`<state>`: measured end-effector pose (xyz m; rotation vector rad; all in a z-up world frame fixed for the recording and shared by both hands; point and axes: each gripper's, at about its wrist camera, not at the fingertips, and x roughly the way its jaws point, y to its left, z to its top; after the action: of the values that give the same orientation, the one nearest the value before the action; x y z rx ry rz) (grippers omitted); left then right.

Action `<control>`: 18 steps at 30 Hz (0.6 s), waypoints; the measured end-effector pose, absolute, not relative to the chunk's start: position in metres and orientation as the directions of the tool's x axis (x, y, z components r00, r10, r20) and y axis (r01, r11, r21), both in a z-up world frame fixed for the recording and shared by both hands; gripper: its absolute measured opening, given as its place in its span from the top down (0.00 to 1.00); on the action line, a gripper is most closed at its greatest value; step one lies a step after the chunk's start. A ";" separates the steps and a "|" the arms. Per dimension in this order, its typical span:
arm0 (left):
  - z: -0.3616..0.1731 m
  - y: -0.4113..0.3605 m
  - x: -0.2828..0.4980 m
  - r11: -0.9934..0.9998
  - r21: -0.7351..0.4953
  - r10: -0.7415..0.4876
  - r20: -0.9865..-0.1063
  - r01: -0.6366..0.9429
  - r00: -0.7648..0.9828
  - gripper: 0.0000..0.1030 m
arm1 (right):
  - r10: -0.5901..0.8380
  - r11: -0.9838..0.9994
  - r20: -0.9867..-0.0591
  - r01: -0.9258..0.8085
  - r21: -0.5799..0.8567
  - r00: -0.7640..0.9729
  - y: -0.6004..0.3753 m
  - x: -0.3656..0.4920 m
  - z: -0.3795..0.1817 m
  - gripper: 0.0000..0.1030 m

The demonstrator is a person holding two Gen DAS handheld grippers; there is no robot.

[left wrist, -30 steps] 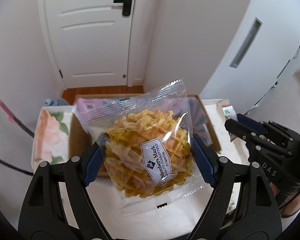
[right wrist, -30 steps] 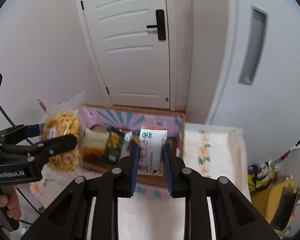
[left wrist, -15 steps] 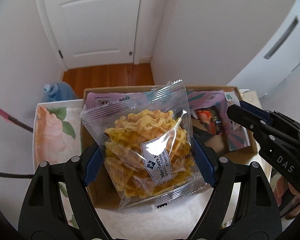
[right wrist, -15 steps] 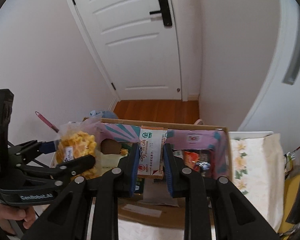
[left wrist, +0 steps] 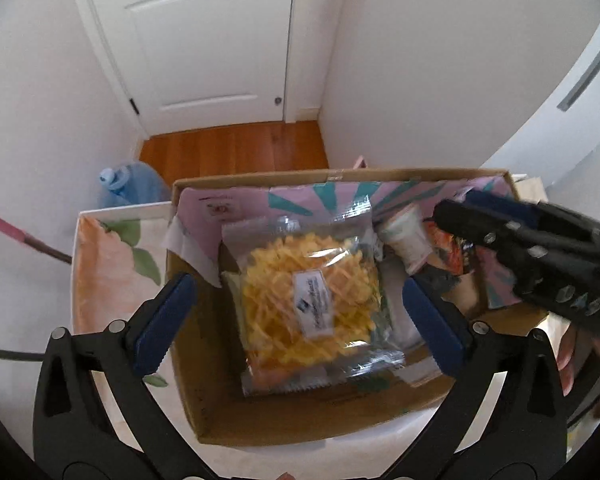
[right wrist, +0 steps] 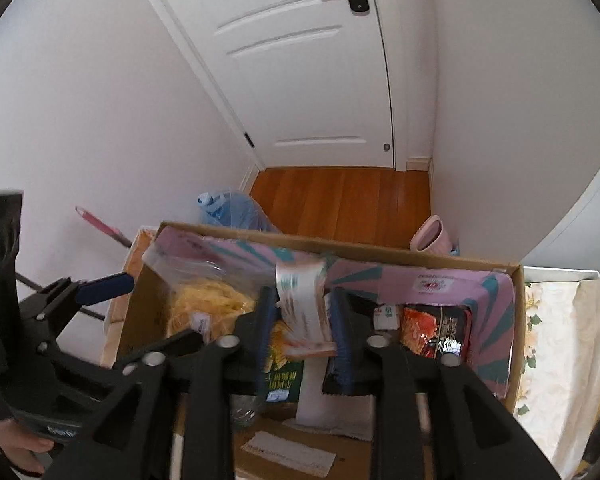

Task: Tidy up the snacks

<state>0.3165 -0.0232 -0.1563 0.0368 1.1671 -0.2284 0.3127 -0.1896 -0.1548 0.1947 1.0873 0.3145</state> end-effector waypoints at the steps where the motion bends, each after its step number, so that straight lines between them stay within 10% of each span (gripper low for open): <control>1: -0.156 -0.023 0.316 0.976 -0.087 -0.157 -0.915 0.197 0.372 0.00 | 0.361 0.932 -0.830 -0.148 0.329 0.425 -0.194 0.314 -0.156 0.55; 18: -0.133 -0.008 0.295 0.975 -0.076 -0.160 -0.895 0.211 0.416 0.00 | 0.359 0.932 -0.821 -0.119 0.343 0.444 -0.190 0.301 -0.141 0.55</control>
<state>0.2955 -0.0084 -0.1335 0.0512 1.1175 -0.2328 0.3009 -0.1902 -0.1414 0.2497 1.0731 0.3006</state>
